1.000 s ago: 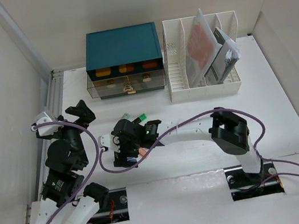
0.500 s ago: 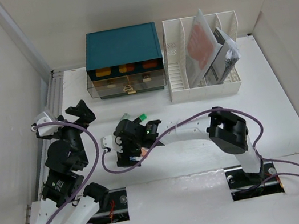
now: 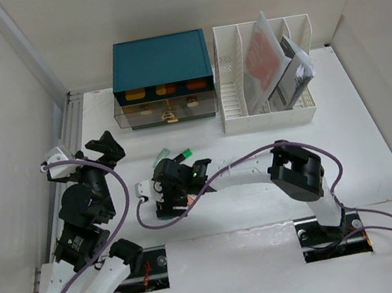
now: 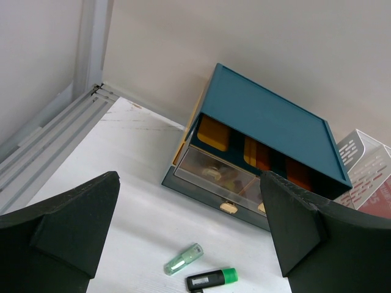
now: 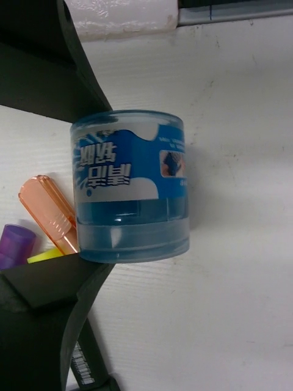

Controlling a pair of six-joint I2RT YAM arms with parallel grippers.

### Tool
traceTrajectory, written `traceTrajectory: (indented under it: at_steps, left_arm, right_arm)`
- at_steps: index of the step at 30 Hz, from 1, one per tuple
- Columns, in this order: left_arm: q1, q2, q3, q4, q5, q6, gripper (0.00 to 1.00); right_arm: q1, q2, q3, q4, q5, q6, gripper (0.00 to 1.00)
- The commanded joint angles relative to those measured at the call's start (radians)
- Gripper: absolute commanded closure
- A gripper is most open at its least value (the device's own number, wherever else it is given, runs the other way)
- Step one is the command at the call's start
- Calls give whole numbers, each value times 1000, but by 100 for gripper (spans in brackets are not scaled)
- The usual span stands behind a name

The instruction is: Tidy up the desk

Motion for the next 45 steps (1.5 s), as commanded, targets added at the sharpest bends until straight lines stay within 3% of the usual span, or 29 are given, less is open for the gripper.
traceTrajectory:
  at_steps: [1, 6, 14, 32, 37, 45]
  left_arm:
    - [4, -12, -6, 41, 8, 13, 1]
    - [4, -12, -6, 41, 8, 13, 1]
    - [4, -12, -6, 41, -1, 13, 1]
    - [4, -32, -16, 59, -10, 23, 1]
    - [4, -32, -16, 59, -1, 23, 1]
    - [4, -32, -16, 59, -1, 23, 1]
  right_arm:
    - [0, -4, -2, 61, -72, -29, 25]
    - [0, -14, -2, 52, -92, -29, 50]
    - [-13, -33, 24, 0, -92, -29, 70]
    - [-163, -329, 77, -91, -87, -104, 79]
    - [-186, -433, 135, -100, 9, -141, 79]
    - [-262, -458, 251, -53, 196, -144, 83]
